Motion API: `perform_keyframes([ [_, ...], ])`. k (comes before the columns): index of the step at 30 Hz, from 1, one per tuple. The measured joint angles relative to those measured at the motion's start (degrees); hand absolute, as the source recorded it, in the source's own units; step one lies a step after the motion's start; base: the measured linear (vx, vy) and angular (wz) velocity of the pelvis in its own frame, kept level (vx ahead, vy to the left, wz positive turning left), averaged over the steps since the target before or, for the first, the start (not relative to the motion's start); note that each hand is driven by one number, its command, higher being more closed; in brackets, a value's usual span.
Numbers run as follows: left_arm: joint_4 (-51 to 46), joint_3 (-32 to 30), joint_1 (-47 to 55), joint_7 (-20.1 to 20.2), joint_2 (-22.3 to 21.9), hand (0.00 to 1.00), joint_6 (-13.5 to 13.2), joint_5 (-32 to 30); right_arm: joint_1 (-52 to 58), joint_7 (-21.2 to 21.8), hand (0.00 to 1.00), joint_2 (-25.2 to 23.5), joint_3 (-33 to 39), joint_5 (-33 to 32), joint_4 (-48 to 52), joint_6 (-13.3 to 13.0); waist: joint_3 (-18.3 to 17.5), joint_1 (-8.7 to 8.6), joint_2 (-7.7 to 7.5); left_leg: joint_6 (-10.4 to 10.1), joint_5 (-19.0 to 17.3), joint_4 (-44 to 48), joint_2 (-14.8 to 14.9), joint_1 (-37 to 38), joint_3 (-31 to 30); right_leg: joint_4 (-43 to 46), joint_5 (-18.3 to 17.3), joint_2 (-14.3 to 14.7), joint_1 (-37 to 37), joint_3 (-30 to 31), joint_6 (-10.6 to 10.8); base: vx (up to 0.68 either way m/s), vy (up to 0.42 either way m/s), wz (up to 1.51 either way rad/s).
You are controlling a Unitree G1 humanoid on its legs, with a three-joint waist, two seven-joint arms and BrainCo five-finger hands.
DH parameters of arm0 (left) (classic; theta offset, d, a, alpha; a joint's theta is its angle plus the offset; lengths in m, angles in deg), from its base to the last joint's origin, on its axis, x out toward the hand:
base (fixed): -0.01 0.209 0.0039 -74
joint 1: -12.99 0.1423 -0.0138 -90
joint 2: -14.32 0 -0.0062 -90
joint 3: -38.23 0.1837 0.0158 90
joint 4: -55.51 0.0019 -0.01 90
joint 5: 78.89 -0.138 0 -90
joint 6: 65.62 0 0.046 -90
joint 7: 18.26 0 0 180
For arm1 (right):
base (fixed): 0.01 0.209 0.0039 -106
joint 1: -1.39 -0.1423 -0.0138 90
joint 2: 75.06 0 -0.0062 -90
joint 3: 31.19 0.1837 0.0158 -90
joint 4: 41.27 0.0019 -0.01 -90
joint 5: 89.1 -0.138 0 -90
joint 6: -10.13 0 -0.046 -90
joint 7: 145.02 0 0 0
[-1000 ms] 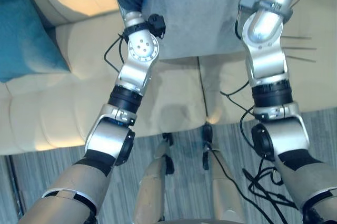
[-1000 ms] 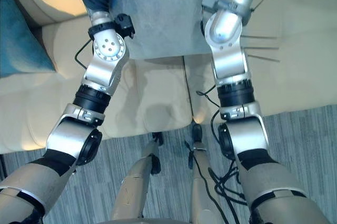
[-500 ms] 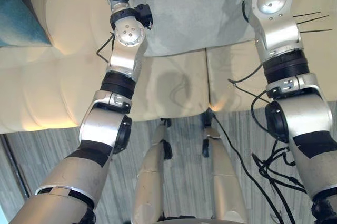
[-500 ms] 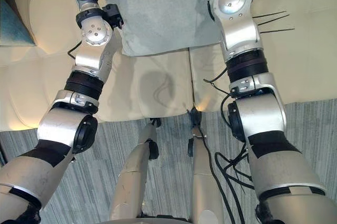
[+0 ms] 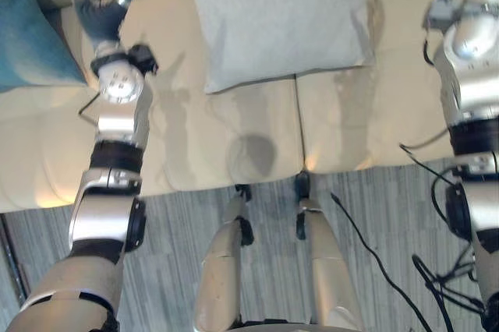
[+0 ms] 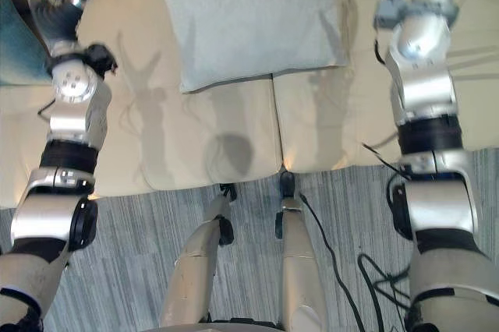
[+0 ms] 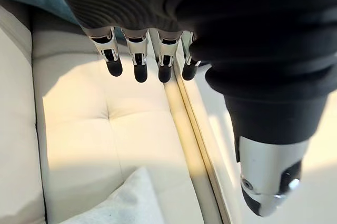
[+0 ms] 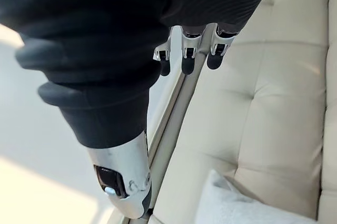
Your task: Pick up cushions and gather them together orderly.
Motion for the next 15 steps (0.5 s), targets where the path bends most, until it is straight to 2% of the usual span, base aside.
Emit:
perform_keyframes([
  [2,-3.8,0.0,7.7,1.7,-2.0,0.0,0.0,0.0,9.9,2.1,0.0,-1.3,1.4,0.0,4.6,-0.2,-0.1,0.01,-0.13,0.2,-0.3,0.1,-0.2,2.0,-0.1,0.0,-0.8,-0.2,2.0,0.0,0.2,0.08,-0.044,0.05],
  [4,-8.1,0.2,17.2,3.7,-5.4,0.0,-0.1,-0.1,20.4,4.2,0.0,-4.7,2.3,0.2,8.2,-0.7,-0.2,0.0,-0.44,0.3,-1.1,0.1,-0.6,4.6,-0.1,0.1,-1.8,-0.6,4.7,-0.1,0.2,0.09,-0.047,0.04],
  [5,-10.3,1.0,25.1,5.4,-8.2,0.0,-0.2,-0.2,28.3,6.0,0.0,-8.1,2.4,1.1,9.5,-0.7,-0.6,0.03,-0.98,0.2,-2.1,0.5,-0.8,6.8,0.1,0.1,-2.7,-0.8,6.9,0.0,0.3,0.07,-0.028,-0.03],
  [6,-10.9,1.3,28.0,6.1,-9.2,0.0,-0.2,-0.3,31.5,6.7,0.0,-9.7,2.7,1.9,9.9,-0.7,-0.8,0.08,-1.25,0.1,-2.7,1.0,-0.7,7.5,0.1,0.1,-3.0,-0.9,7.8,0.0,0.3,0.1,-0.035,-0.04],
  [8,-10.9,1.9,37.8,8.9,-12.4,0.0,-0.4,-2.1,42.4,9.3,0.0,-16.0,3.7,6.3,9.9,-0.8,-2.2,0.21,-2.52,-0.2,-4.9,2.7,-0.6,10.0,0.1,-0.2,-4.4,-1.0,11.3,-0.1,0.3,0.12,-0.035,-0.01],
  [9,-10.0,1.9,43.4,10.3,-14.6,0.0,-0.3,-3.9,48.6,10.5,0.0,-19.7,4.0,9.5,8.5,-0.8,-4.3,0.22,-3.24,-0.4,-6.0,3.3,-0.5,11.3,0.1,-0.9,-4.9,-1.0,13.1,-0.1,0.4,0.12,-0.025,-0.01],
  [11,-5.3,1.8,47.0,11.7,-16.7,0.0,0.3,-7.3,53.0,11.4,0.0,-23.7,5.2,14.2,3.1,-0.9,-7.3,0.23,-3.55,-0.7,-6.6,3.3,-0.6,13.5,-0.3,-2.1,-5.4,-1.1,16.0,-0.6,0.6,0.13,-0.01,0.04],
  [15,7.7,-0.1,48.6,13.5,-19.0,0.0,1.9,-12.0,55.9,11.6,0.0,-29.2,9.5,18.3,-13.0,-0.3,-12.0,0.06,-3.56,-1.0,-8.2,3.1,-0.6,19.2,-1.0,-5.7,-5.5,-1.2,23.3,-1.6,0.8,0.11,0.017,0.02],
])
